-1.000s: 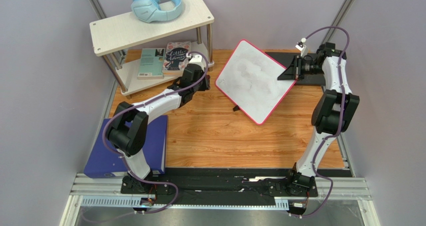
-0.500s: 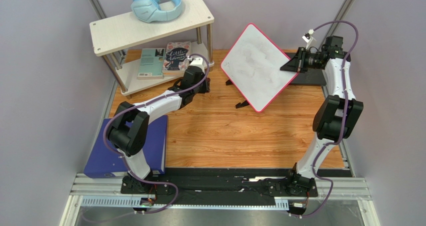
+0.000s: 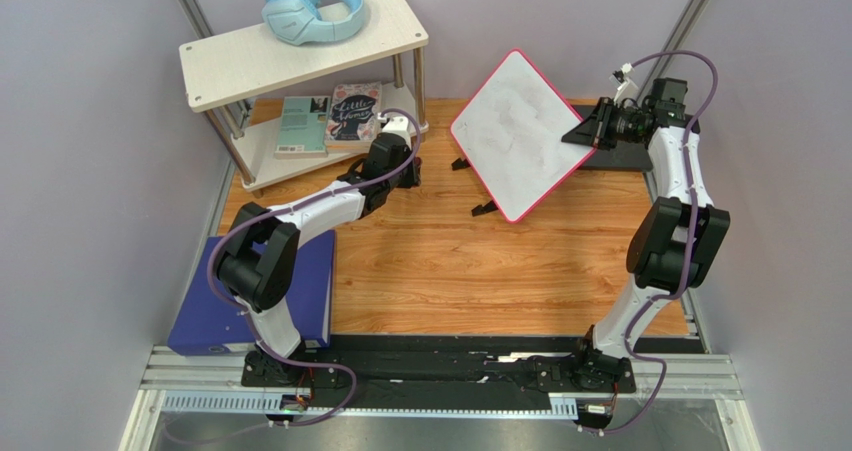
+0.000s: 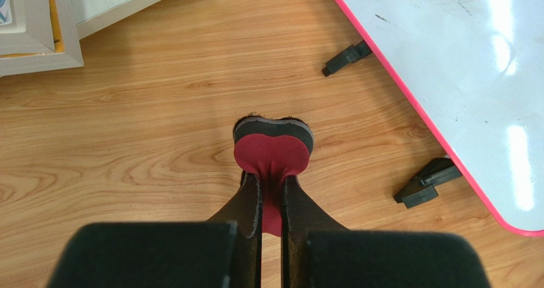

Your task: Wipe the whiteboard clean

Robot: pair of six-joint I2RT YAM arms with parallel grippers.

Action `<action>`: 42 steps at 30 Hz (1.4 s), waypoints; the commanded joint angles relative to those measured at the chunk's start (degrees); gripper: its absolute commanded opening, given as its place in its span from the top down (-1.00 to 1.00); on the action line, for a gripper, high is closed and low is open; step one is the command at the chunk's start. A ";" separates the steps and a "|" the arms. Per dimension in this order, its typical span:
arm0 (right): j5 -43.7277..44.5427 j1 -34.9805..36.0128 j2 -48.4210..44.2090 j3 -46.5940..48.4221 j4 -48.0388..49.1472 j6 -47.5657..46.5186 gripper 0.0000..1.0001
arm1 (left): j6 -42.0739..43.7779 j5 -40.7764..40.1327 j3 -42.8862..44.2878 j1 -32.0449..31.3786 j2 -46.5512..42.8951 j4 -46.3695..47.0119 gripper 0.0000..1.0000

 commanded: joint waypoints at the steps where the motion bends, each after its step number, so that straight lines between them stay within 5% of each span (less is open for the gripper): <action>1: 0.17 -0.36 -5.09 -0.13 7.04 2.07 1.00 | 1.51 -0.10 -0.56 -0.58 -0.12 1.68 1.00; 24: 5.27 5.00 -9.58 -10.85 -1.84 -7.07 1.00 | 1.77 -0.46 -1.35 -0.67 -0.12 1.86 1.00; 42: 6.85 7.90 -4.48 -5.32 -1.49 2.49 1.00 | 2.21 -0.54 -2.58 -0.67 -0.29 2.21 1.00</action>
